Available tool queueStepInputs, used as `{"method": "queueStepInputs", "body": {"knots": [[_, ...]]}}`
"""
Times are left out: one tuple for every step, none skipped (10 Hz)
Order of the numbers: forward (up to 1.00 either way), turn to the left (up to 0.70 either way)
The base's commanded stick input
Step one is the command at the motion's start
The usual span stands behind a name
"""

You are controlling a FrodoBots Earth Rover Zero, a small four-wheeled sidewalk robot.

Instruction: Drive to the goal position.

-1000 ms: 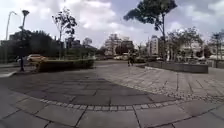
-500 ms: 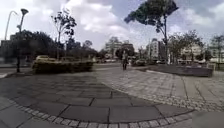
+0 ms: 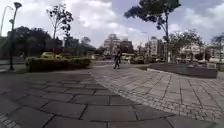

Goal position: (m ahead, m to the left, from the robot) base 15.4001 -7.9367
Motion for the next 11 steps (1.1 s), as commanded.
{"method": "queueStepInputs", "body": {"knots": [[0.00,0.00],[0.00,0.00],[0.00,0.00],[0.00,0.00],[0.00,0.00],[0.00,0.00],[0.00,0.00],[0.00,0.00],[0.00,0.00],[0.06,0.00],[0.19,0.00]]}}
